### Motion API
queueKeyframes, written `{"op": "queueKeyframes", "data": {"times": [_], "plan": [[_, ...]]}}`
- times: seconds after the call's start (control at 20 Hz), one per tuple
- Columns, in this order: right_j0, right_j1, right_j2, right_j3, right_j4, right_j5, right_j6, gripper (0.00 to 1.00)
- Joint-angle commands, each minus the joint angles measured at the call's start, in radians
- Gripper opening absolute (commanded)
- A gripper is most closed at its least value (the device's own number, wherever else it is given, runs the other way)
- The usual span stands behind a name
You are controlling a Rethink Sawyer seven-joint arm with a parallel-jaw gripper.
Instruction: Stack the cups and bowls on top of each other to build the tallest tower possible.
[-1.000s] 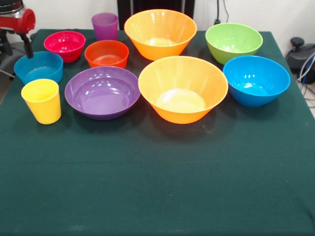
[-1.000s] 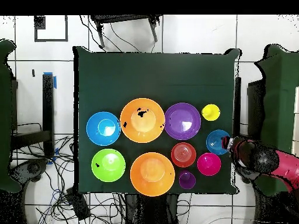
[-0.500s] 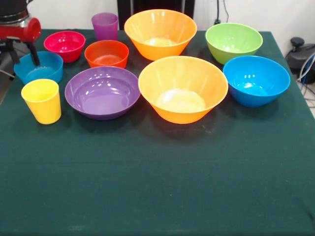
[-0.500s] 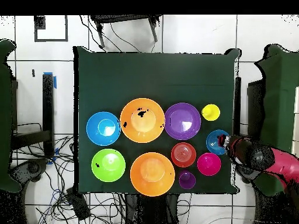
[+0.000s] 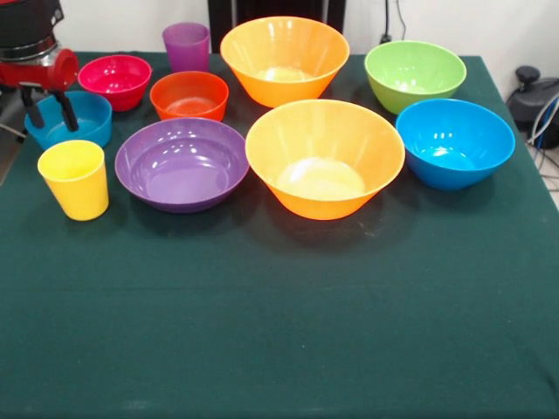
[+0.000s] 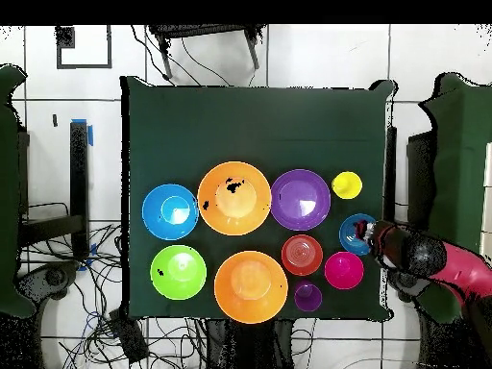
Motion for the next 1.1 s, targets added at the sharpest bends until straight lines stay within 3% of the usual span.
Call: {"op": "queueKeyframes", "data": {"times": [0.05,0.65,1.1], "plan": [[0.024,0.024,0.048,-0.077,-0.089,0.089,-0.302,1.0],[0.024,-0.023,0.071,-0.087,-0.048,0.202,-0.343,1.0],[0.014,-0.012,0.094,-0.105,-0.056,0.223,-0.353,1.0]]}}
